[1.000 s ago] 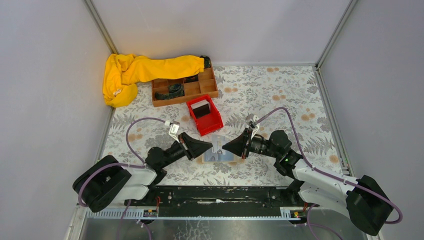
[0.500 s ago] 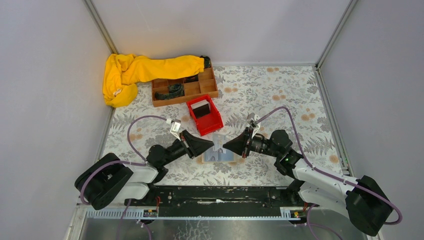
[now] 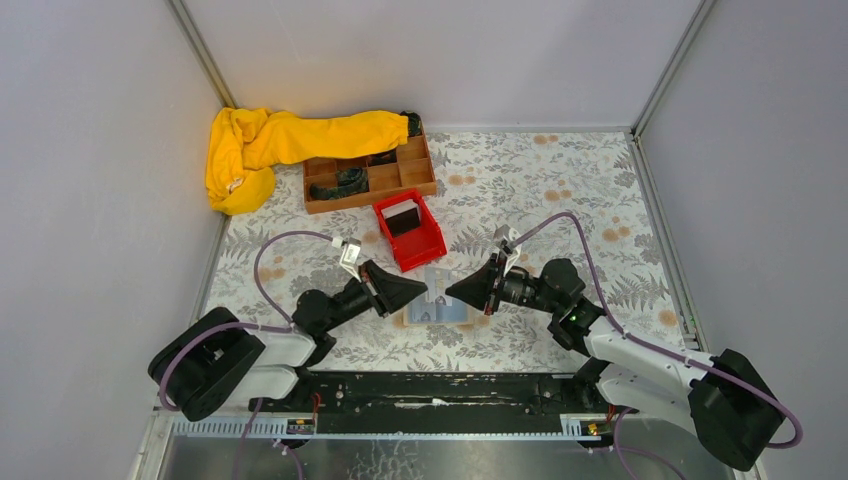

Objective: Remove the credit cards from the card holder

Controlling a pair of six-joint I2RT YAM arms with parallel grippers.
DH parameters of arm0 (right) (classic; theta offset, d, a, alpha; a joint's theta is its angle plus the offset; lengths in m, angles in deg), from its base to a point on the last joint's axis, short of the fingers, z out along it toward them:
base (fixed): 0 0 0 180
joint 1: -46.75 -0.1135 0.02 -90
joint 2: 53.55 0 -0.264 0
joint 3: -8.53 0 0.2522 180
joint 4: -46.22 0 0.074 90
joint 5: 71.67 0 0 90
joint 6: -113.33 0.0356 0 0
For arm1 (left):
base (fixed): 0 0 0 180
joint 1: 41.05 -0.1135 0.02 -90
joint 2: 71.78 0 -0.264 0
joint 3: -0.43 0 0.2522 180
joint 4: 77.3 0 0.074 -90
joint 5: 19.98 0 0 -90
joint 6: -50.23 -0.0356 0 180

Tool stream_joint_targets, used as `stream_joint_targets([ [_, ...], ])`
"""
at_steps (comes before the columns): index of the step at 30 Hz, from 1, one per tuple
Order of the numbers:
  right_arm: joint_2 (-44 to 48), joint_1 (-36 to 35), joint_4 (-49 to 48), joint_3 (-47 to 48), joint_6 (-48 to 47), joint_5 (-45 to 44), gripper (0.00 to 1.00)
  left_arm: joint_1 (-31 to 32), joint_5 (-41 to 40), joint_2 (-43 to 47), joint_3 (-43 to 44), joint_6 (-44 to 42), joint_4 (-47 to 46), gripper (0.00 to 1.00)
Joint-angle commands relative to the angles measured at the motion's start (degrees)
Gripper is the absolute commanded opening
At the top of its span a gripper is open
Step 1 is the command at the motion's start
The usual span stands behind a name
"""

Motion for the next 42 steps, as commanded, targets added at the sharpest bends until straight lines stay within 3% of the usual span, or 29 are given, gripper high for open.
stream_joint_targets([
  [1, -1.5, -0.3, -4.6, 2.5, -0.3, -1.1, 0.0, 2.0, 7.2, 2.5, 1.9, 1.0, -5.5, 0.12],
  [15, -2.6, -0.2, -4.9, 2.9, 0.1, -0.6, 0.0, 2.3, 7.8, 2.1, 1.8, 0.6, -5.5, 0.16],
  [23, -2.1, -0.2, -5.0, 2.8, 0.3, -0.3, 0.0, 2.5, 7.0, 0.9, 1.8, 0.2, -5.5, 0.26],
  [34, -1.9, -0.1, -4.8, 2.6, 0.2, -0.6, 0.0, 2.6, 6.4, 1.0, 1.3, -0.1, -5.5, 0.25],
  [42, -0.3, 0.8, -3.2, 2.5, -0.4, -1.4, 0.0, 2.6, 4.6, 4.2, 0.3, -1.4, -2.6, 0.3],
])
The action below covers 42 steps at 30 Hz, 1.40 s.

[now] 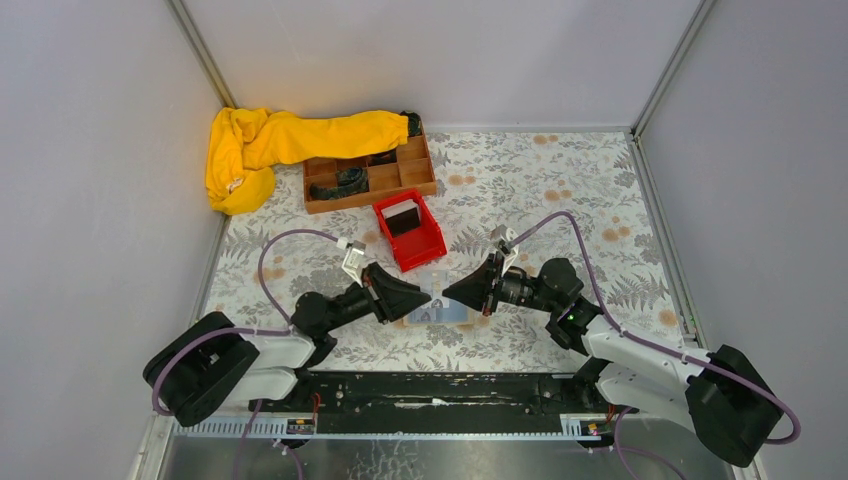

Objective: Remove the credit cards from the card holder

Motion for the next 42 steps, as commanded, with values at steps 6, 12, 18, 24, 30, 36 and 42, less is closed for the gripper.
stream_joint_targets([
  [6, 1.4, 1.0, -1.2, 2.0, -0.9, -2.1, 0.0, 0.9, 0.7, 3.6, 0.4, -2.3, 0.2, 0.3],
  [12, 2.0, 1.4, -0.6, 2.1, -1.1, -2.2, 0.0, 0.9, 0.4, 3.4, 0.2, -2.4, 0.4, 0.3],
  [18, 3.4, 1.9, 1.0, 2.5, -1.6, -1.9, 0.0, 1.0, 0.1, 3.1, 0.5, -2.6, 0.6, 0.3],
  [24, 2.4, 2.1, -0.5, 2.0, -0.9, -1.3, 0.0, 0.9, 1.1, 2.5, 1.6, -2.5, 0.6, 0.12],
  [30, 1.2, 2.2, -1.4, 2.1, -0.8, -1.2, 0.0, 0.9, 1.3, 2.8, 1.5, -2.6, 0.6, 0.0],
  [36, 3.3, 2.2, 3.9, 3.5, -3.0, -7.1, 0.4, 0.7, 1.3, 6.9, 11.5, -11.5, 27.0, 0.0],
  [42, 9.3, 2.4, 19.1, 6.5, -10.0, -20.6, 0.46, -0.8, -6.9, 8.0, 29.7, -27.3, 65.9, 0.0],
])
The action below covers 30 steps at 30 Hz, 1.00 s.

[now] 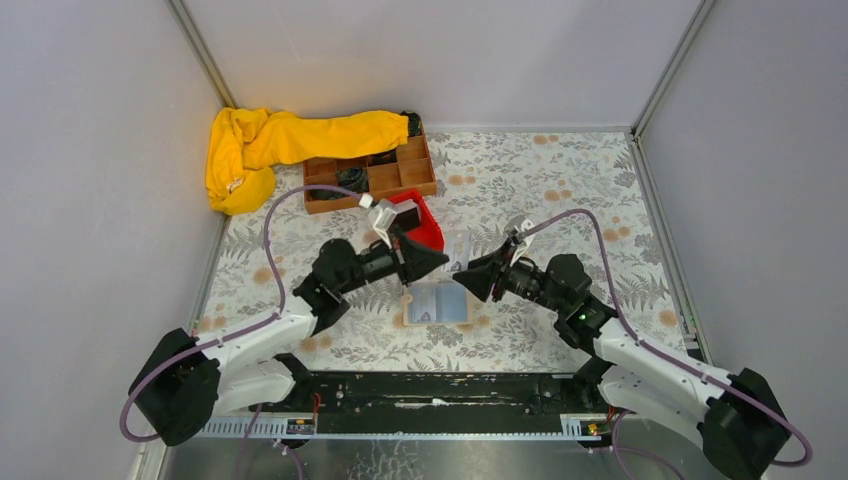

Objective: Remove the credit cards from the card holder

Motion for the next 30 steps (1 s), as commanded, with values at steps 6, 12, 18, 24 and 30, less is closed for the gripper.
stream_joint_targets([
  [6, 4.4, 1.0, 12.3, 4.2, -6.6, -18.9, 0.45, -4.6, -6.1, -3.3, 24.2, -28.7, 48.8, 0.0],
  [12, 3.1, 1.0, 12.2, 1.0, -3.1, -21.0, 0.44, -8.2, -13.8, -7.0, 35.4, -41.6, 61.5, 0.0],
  [18, 1.6, 1.0, 12.2, -1.2, -1.3, -20.9, 0.43, -9.1, -14.3, -12.2, 44.5, -59.5, 73.9, 0.0],
  [24, -2.3, 1.0, 10.2, -1.9, -0.9, -20.7, 0.43, -17.3, 0.0, -23.5, 56.2, -68.8, 87.1, 0.0],
  [30, -8.4, 1.0, 7.3, -2.2, -0.2, -20.5, 0.43, -20.6, 1.9, -33.9, 64.5, -75.1, 96.2, 0.0],
])
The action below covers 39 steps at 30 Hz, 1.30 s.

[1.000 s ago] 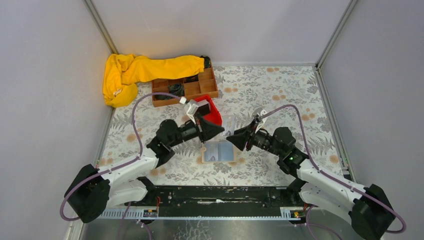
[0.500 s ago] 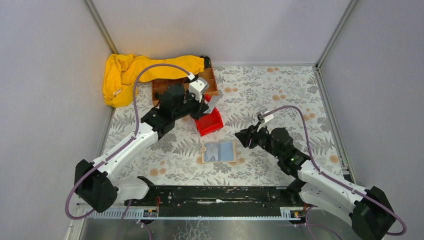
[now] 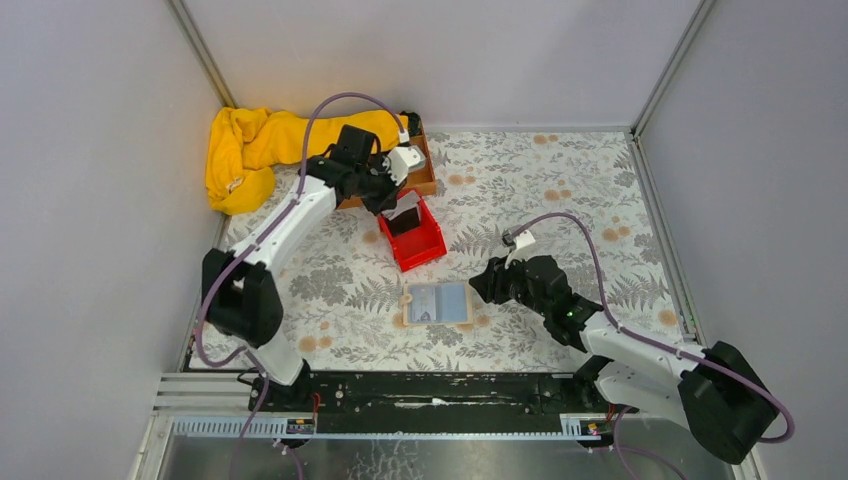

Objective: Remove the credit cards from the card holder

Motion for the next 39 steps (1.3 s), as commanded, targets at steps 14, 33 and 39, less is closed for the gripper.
stream_joint_targets([
  [14, -6.6, 0.5, -6.6, -0.8, 0.5, -0.9, 0.42, -1.2, 3.3, -14.7, 10.4, -8.3, 9.6, 0.0],
  [33, -8.6, 0.6, -7.3, -0.6, 0.5, -0.4, 0.41, -1.2, -3.2, -23.5, 16.5, -8.5, 12.3, 0.0],
  [39, -9.6, 0.6, -7.6, -0.4, 0.5, 0.0, 0.41, -1.2, -3.7, -25.3, 17.4, -8.2, 12.7, 0.0],
])
